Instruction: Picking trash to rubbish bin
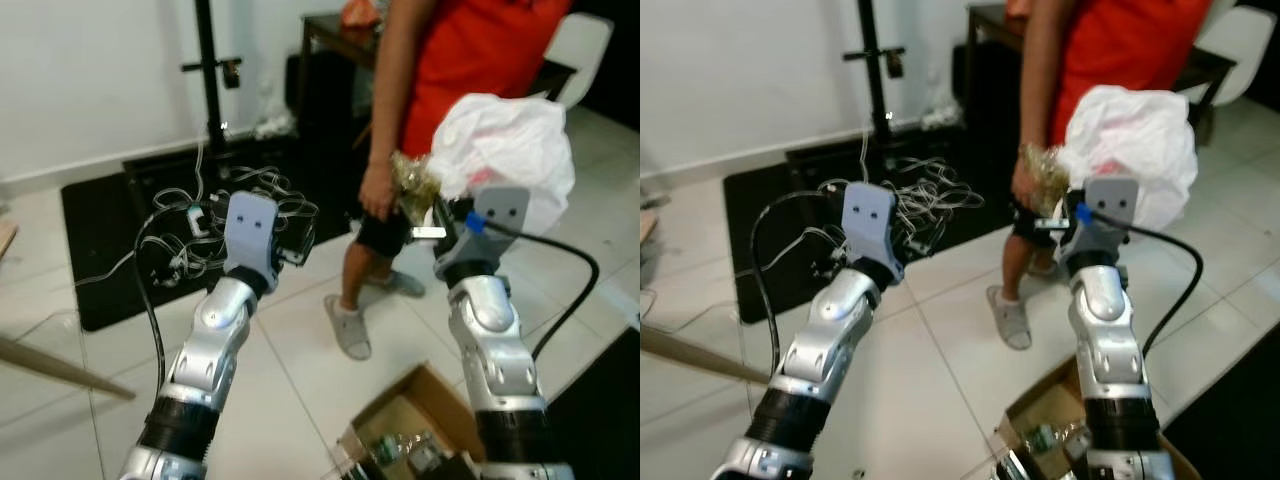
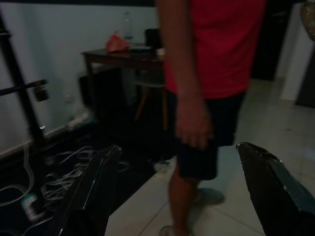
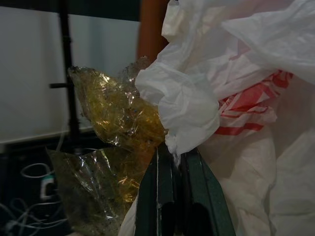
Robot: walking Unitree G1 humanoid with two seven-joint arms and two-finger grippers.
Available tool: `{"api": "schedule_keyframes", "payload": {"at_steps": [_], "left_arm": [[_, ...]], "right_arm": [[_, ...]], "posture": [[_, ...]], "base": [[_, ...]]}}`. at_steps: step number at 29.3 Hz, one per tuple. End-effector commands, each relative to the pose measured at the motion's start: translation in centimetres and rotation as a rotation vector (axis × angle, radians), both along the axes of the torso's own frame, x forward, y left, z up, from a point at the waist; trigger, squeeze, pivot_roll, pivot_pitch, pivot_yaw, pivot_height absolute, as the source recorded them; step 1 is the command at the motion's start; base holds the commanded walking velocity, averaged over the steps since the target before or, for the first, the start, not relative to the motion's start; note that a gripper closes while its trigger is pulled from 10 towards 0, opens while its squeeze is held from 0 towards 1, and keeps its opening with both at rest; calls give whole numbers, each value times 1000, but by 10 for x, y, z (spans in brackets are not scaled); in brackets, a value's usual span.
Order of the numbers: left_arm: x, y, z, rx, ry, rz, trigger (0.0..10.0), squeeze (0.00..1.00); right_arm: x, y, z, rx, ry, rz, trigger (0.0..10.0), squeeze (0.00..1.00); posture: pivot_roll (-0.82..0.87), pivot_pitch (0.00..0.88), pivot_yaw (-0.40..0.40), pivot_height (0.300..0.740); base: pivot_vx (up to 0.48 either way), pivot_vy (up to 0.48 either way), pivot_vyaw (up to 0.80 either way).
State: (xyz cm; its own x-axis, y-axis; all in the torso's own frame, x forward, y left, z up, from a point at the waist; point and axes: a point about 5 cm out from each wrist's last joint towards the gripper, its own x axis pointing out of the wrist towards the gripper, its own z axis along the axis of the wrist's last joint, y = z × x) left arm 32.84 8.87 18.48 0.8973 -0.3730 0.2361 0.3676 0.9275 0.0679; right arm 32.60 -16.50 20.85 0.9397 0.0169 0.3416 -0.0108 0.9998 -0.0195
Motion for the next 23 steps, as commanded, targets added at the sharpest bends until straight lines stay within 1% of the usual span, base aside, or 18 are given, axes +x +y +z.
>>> {"api": "schedule_keyframes", "payload": {"at_steps": [1, 15, 21, 23], "left_arm": [[-1, 0, -5, 15, 15, -5, 10000, 0], [-1, 1, -6, 17, 20, -6, 10000, 0], [-2, 2, -9, 19, 36, 0, 10000, 0], [-2, 5, -11, 3, 49, 11, 10000, 0]], "right_arm": [[-2, 0, -4, 4, 11, 3, 10000, 0], [-3, 1, -7, 3, 24, 6, 10000, 0], [-5, 3, -16, -6, 48, 17, 10000, 0], [-6, 2, -21, -17, 66, 17, 10000, 0]], "posture": [[-36, 86, -25, 740], [-34, 90, -25, 740], [-33, 95, -26, 740], [-30, 100, -26, 740]], "base": [[0, 0, -800], [0, 0, -800], [0, 0, -800], [0, 0, -800]]}}
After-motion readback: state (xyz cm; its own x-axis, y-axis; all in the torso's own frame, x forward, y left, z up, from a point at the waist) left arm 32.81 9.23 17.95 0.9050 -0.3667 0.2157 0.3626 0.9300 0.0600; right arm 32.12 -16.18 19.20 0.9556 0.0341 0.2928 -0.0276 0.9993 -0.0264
